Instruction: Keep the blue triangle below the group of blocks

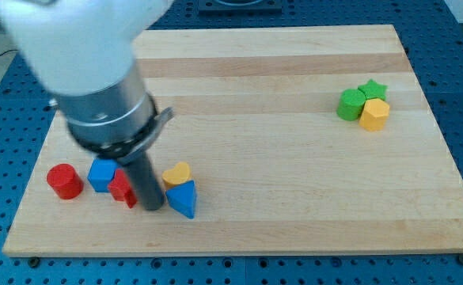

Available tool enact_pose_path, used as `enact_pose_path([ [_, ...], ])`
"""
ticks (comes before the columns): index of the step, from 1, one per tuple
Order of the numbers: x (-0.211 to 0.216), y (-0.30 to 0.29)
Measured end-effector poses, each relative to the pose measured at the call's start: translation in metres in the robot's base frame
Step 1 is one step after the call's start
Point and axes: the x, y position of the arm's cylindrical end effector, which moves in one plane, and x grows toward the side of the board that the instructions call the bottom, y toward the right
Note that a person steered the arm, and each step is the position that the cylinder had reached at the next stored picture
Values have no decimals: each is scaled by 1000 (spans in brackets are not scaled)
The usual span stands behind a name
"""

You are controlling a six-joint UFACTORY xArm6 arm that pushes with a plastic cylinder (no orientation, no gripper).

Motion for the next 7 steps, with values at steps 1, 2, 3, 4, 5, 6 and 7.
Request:
enact_pose_path([
  [1, -6, 68],
  [2, -6, 132],
  [3, -5, 114],
  [4, 8, 70],
  [5, 34, 65],
  [6, 44, 117],
  [7, 31, 178],
])
